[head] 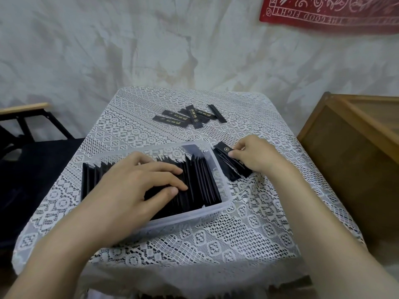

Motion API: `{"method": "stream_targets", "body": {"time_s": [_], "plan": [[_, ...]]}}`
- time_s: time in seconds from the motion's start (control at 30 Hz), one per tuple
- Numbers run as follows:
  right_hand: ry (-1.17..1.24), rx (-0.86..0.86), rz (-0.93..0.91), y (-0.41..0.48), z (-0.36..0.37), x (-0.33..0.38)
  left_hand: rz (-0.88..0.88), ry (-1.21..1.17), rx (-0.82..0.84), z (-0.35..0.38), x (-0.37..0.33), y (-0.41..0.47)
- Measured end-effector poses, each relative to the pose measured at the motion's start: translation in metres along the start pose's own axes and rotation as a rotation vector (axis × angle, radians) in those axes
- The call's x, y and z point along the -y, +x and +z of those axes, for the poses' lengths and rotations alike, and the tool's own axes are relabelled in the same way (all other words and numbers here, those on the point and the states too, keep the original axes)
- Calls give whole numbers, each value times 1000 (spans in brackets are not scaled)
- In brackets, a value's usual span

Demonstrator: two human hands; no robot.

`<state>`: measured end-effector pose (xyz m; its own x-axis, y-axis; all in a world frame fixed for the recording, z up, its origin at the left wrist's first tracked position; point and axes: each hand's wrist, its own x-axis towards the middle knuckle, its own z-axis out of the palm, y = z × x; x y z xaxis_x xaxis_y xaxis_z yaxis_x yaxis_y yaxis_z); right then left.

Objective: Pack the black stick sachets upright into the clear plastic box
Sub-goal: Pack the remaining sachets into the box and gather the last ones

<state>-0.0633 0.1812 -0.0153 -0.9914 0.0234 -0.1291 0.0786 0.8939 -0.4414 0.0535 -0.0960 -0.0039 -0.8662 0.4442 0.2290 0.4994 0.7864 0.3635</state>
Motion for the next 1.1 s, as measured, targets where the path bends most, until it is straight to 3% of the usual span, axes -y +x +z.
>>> {"method": "stream_targets", "body": {"time_s": [0.37, 0.57, 0.67, 0.77, 0.83, 0.97, 1.1], "plan": [[206, 138, -29, -1, 1, 6, 3, -1, -4, 0, 1, 0], [215, 34, -22, -4, -7, 10, 5, 6, -2, 0, 1, 0], [405, 10, -116, -28, -32, 31, 9, 13, -3, 0, 1, -1], [541, 145, -251, -66, -47, 61, 10, 15, -6, 0, 1, -1], [392, 192, -302, -83, -35, 75, 14, 23, -10, 0, 1, 0], [-15, 54, -309, -89, 1, 82, 12, 35, -9, 1, 2, 0], [-21, 44, -300, -92, 5, 85, 9, 44, -29, 2, 2, -1]]}}
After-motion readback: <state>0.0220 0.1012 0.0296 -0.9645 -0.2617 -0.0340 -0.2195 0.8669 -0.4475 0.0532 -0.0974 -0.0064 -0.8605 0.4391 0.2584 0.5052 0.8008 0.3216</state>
